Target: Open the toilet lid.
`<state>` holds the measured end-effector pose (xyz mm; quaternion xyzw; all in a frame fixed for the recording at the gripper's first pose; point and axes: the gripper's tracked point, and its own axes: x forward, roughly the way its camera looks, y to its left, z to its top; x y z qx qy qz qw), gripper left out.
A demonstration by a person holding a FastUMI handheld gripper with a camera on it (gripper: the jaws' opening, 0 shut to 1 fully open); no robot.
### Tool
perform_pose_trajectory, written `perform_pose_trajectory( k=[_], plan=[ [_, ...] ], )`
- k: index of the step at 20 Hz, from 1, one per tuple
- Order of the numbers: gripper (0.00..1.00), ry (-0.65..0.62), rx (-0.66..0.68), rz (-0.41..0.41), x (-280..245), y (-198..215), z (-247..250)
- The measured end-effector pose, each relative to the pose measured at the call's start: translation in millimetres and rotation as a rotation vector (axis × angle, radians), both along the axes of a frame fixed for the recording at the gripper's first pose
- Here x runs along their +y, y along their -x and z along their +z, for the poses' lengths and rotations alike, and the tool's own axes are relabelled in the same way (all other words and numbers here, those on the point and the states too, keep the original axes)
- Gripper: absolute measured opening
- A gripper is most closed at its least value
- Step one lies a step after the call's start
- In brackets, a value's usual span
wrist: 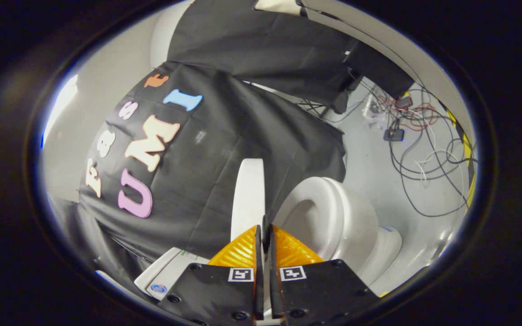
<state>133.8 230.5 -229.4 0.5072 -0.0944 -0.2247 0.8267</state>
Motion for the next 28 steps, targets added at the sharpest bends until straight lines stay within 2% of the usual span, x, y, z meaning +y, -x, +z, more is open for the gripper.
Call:
perform_pose_trajectory(
  k=[12, 24, 26, 28],
  plan=[
    [0.07, 0.31, 0.073, 0.12, 41.6, -22.7, 78.9],
    [0.08, 0.601, 0.098, 0.292, 98.0, -49.6, 140.6],
    [0.14, 0.656, 0.087, 0.334, 116.2, -59.9, 149.5],
    [0.14, 0.708, 0.095, 0.359, 128.1, -65.0, 155.5]
  ],
)
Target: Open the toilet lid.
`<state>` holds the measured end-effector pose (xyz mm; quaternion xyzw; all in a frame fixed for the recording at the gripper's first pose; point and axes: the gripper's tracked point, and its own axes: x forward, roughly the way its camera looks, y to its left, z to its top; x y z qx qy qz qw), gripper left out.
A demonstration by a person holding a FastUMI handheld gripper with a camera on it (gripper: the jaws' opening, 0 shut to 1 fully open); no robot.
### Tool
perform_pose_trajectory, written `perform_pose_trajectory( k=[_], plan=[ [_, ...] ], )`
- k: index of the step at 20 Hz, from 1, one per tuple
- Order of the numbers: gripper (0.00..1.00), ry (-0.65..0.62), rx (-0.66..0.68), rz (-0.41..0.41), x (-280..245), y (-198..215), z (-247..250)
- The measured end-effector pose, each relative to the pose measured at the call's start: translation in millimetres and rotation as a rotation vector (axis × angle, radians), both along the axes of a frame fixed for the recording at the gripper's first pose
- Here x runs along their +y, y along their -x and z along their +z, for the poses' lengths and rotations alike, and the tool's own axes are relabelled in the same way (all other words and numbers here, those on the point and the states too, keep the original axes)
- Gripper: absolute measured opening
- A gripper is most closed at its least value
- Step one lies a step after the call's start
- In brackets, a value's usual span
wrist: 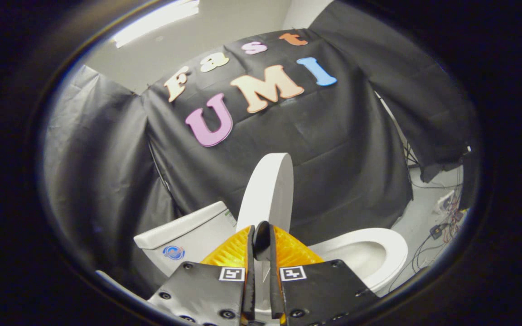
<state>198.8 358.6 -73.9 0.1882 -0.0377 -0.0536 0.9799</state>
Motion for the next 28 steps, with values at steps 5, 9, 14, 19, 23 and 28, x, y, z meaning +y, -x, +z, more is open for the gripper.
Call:
perform_pose_trajectory(
  k=[5, 9, 14, 19, 23, 28],
  plan=[
    [0.14, 0.133, 0.002, 0.107, 41.5, -16.2, 16.7],
    [0.14, 0.187, -0.004, 0.155, 64.8, -23.7, 23.5],
    [0.14, 0.303, 0.015, 0.226, 100.2, -38.8, 28.9],
    [0.14, 0.388, 0.019, 0.284, 133.7, -55.4, 32.1],
    [0.14, 0.414, 0.019, 0.326, 158.7, -64.9, 29.6],
    [0.14, 0.457, 0.018, 0.368, 182.6, -75.5, 22.9]
  ],
)
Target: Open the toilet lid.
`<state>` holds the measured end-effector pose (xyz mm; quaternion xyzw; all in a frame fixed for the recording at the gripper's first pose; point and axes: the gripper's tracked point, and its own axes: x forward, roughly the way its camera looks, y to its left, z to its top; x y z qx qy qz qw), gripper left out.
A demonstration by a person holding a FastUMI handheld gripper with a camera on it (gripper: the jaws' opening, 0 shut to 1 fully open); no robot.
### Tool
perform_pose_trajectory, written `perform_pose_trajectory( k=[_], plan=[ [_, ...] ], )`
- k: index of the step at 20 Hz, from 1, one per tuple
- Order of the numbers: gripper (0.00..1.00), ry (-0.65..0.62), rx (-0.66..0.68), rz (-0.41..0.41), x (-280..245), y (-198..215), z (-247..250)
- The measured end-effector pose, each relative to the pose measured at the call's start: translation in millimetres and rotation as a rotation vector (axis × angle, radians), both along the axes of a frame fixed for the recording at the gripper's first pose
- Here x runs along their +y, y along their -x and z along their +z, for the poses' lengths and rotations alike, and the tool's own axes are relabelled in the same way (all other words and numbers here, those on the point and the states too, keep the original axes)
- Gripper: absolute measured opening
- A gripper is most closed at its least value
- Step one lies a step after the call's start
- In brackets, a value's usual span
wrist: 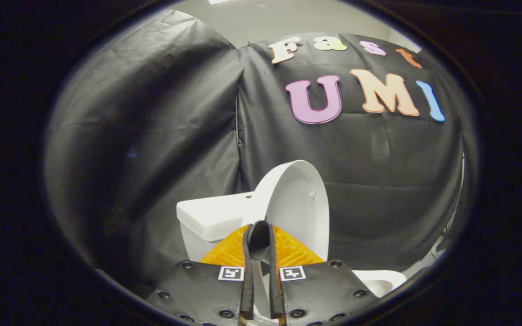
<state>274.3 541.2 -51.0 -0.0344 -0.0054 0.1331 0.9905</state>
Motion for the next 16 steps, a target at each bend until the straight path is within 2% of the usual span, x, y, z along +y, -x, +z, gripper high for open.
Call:
perform_pose_trajectory(
  k=[11, 16],
  plan=[
    [0.14, 0.057, -0.003, 0.018, 14.7, -6.6, -3.4],
    [0.22, 0.037, 0.002, 0.028, 18.0, -6.8, -4.7]
  ],
)
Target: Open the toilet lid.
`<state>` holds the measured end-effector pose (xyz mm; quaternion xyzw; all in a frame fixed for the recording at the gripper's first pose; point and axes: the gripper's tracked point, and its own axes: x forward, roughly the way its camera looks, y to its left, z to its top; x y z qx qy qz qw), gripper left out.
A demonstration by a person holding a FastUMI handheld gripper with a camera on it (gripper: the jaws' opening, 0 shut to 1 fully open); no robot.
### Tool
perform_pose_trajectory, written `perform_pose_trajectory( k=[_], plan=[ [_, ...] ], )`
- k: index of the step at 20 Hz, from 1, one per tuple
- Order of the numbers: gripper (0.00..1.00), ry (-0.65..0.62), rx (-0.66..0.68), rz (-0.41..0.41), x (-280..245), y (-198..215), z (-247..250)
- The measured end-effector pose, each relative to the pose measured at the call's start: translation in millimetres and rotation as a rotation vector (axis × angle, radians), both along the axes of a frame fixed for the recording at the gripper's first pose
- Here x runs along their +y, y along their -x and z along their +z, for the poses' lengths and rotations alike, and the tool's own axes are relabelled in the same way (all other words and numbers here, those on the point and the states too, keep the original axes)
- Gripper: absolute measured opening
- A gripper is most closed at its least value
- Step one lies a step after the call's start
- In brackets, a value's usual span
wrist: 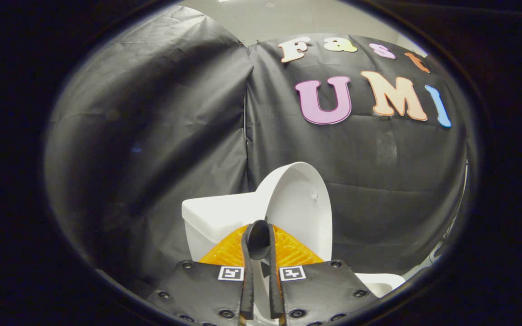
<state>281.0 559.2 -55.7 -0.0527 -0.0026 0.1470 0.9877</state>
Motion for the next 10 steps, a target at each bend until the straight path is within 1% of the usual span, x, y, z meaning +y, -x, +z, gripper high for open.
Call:
perform_pose_trajectory(
  k=[2, 7, 8, 10],
  plan=[
    [0.25, 0.023, -0.002, 0.009, -2.4, 3.5, 0.4],
    [0.4, 0.014, 0.064, 0.037, -2.9, 9.0, -13.9],
    [0.43, 0.023, 0.065, 0.026, -8.1, 9.2, -13.1],
    [0.47, 0.027, 0.041, 0.016, -16.0, 14.4, -5.5]
  ],
)
